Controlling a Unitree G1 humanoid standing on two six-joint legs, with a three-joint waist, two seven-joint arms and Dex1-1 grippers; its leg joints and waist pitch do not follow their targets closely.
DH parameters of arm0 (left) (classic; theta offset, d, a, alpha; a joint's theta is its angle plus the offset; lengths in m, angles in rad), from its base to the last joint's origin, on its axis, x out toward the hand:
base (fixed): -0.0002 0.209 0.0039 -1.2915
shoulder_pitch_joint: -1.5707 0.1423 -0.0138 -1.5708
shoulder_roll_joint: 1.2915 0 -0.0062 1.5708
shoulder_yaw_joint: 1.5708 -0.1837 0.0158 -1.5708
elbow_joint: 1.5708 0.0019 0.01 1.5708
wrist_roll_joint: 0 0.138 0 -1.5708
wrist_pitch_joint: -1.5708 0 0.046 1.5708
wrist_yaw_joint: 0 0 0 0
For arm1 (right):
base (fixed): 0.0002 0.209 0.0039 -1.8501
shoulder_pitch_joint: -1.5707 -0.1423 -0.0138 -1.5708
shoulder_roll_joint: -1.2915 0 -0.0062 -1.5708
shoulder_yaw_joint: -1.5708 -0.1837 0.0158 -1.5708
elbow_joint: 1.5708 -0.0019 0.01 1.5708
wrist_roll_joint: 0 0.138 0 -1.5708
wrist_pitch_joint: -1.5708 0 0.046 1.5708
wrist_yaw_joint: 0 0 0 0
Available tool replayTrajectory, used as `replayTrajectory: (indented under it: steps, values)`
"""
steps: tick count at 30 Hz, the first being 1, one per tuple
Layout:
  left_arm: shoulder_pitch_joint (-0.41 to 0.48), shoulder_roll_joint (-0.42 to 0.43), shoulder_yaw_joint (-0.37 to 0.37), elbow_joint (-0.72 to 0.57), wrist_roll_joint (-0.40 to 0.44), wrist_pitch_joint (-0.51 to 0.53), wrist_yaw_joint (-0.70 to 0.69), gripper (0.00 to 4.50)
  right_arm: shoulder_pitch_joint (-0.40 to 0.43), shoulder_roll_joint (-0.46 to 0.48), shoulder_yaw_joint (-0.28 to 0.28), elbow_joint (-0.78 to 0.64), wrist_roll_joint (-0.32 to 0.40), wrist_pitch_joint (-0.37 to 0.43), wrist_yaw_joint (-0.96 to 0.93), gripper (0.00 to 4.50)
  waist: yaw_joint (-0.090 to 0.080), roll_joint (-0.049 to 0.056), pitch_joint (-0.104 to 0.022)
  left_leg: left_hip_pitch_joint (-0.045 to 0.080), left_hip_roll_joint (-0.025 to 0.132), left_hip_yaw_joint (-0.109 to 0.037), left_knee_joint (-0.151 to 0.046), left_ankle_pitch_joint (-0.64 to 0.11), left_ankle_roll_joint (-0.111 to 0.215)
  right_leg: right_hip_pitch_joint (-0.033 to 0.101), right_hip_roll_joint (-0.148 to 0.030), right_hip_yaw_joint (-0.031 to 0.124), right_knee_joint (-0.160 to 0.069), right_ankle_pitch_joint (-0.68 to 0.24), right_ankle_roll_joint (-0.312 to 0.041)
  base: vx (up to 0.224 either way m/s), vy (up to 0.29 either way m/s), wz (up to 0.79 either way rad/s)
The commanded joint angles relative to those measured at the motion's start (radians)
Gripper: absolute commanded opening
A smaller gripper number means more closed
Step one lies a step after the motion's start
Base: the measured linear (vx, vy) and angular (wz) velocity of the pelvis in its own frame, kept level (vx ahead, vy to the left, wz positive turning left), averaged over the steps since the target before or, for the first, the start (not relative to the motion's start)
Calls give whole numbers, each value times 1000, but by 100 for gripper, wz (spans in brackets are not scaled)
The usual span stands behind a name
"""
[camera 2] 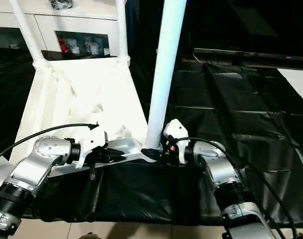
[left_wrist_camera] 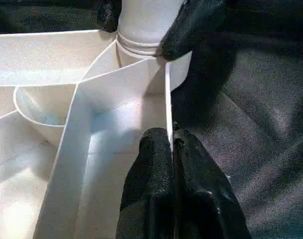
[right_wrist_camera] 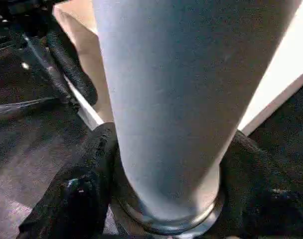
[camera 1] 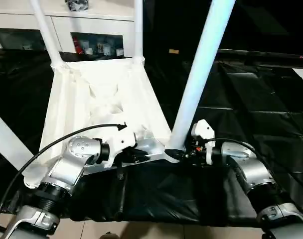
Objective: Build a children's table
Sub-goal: Rotate leg to tighten
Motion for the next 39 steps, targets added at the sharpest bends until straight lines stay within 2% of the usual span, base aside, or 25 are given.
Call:
replayTrajectory:
  steps: [1, 3, 5, 7, 11, 14, 15, 16, 18, 21, 23, 25, 26, 27, 28, 29, 31, 34, 35, 38, 39]
  values:
    - [-23, -38, -4, 8, -11, 9, 37, 0, 3, 27, -23, 8, -27, -16, -120, 265, -5, 10, -58, 0, -7, 15, -59, -212, 26, 55, -33, 33, -66, -120, -217, 0, 0, 0]
    - [-33, -61, -5, 18, 12, 14, 93, 0, 9, 51, -34, 9, -33, -8, -185, 265, -8, 8, -57, 0, -6, 13, -63, -234, 14, 54, -34, 34, -72, -179, -199, 0, 0, 0]
    - [-46, -127, -15, 21, 41, 46, 194, 0, 12, 125, -70, 20, -42, 26, -369, 264, -11, 6, -55, 2, -6, 12, -65, -239, 3, 52, -35, 34, -77, -226, -180, 0, 0, 0]
    - [-48, -150, -19, 19, 48, 59, 222, 0, 10, 150, -83, 27, -43, 38, -430, 264, -15, 6, -55, -1, -6, 11, -68, -236, -5, 51, -35, 35, -78, -239, -171, 0, 0, 0]
    - [-49, -260, -61, 9, 79, 97, 324, 0, -25, 282, -141, 112, -22, 89, -688, 264, -30, 3, -56, -4, -8, 10, -69, -229, -6, 50, -36, 34, -80, -244, -158, 0, 0, 0]
    - [-49, -299, -83, 17, 96, 98, 358, 0, -36, 322, -107, 129, -43, 61, -696, 264, -34, 6, -55, -3, -8, 11, -68, -244, -2, 47, -35, 33, -84, -242, -153, 0, 0, 0]
    - [-49, -309, -96, 24, 109, 92, 370, 0, -39, 340, -94, 131, -53, 44, -686, 264, -34, 0, -56, -5, -8, 11, -67, -246, 4, 48, -35, 33, -84, -238, -150, 0, 0, 0]
    - [-47, -317, -118, 33, 134, 78, 381, 0, -40, 362, -74, 125, -64, 20, -655, 299, -32, 3, -56, -4, -9, 10, -68, -250, 7, 48, -36, 33, -84, -242, -148, 0, 0, 0]
    - [-42, -320, -122, 29, 139, 84, 382, 0, -35, 365, -65, 112, -72, 11, -645, 333, -32, 1, -55, -5, -8, 10, -69, -254, 12, 48, -34, 33, -85, -243, -144, 0, 0, 0]
    - [-35, -302, -104, 12, 126, 74, 361, 0, -27, 337, -78, 96, -49, 12, -606, 343, -31, -2, -54, -5, -9, 11, -70, -264, 17, 47, -36, 34, -87, -266, -137, 0, 0, 0]
    - [-29, -281, -91, 5, 112, 37, 330, 0, -24, 302, -74, 96, -60, -18, -586, 371, -30, -2, -55, -6, -8, 10, -70, -260, 19, 47, -37, 34, -88, -265, -136, 0, 0, 0]
    - [-20, -262, -79, -7, 85, 17, 286, 0, -21, 273, -78, 96, -65, -40, -563, 381, -29, -3, -58, -8, -8, 11, -67, -233, 25, 49, -37, 35, -83, -221, -144, 0, 0, 0]
    - [-14, -251, -67, -19, 61, 22, 259, 0, -15, 251, -79, 85, -53, -43, -507, 388, -26, -2, -60, -8, -8, 13, -63, -198, 34, 50, -35, 35, -76, -161, -164, 0, 0, 0]
    - [-13, -249, -65, -22, 57, 24, 254, 0, -14, 246, -79, 83, -52, -44, -497, 388, -24, -3, -61, -8, -8, 14, -62, -190, 39, 52, -34, 35, -73, -142, -172, 0, 0, 0]
    - [-9, -238, -54, -33, 38, 35, 230, 0, -9, 224, -74, 72, -47, -47, -451, 388, -22, -3, -61, -9, -8, 14, -61, -181, 45, 54, -34, 34, -71, -125, -180, 0, 0, 0]
    - [-3, -210, -37, -50, 6, 46, 178, 0, 2, 173, -61, 47, -32, -48, -340, 388, -16, 0, -62, -6, -7, 17, -57, -162, 63, 52, -32, 35, -66, -68, -204, 0, 0, 0]
    - [-1, -186, -26, -55, -10, 49, 145, 0, 10, 134, -48, 24, -19, -53, -257, 388, -15, 1, -61, -8, -9, 17, -55, -155, 73, 56, -29, 34, -63, -45, -210, 0, 0, 0]
    - [1, -154, -17, -59, -28, 52, 91, 0, 13, 97, -42, 11, -4, -64, -167, 388, -12, 2, -60, -6, -7, 17, -56, -165, 81, 56, -32, 34, -63, -52, -222, 0, 0, 0]
    - [3, -115, -17, -59, -38, 51, 30, 0, 15, 65, -31, -3, 11, -57, -75, 388, -12, 1, -59, -6, -7, 17, -57, -176, 78, 57, -32, 33, -65, -75, -222, 0, 0, 0]
    - [1, -79, -17, -51, -43, 44, -19, 0, 19, 39, -13, -20, 22, -45, 9, 388, -10, 1, -58, -3, -5, 16, -58, -200, 76, 54, -33, 34, -68, -111, -222, 0, 0, 0]
    - [0, -70, -17, -49, -45, 40, -30, 0, 21, 33, -9, -24, 25, -40, 32, 371, -9, 0, -58, -4, -4, 16, -59, -195, 75, 56, -32, 33, -66, -112, -220, 0, 0, 0]
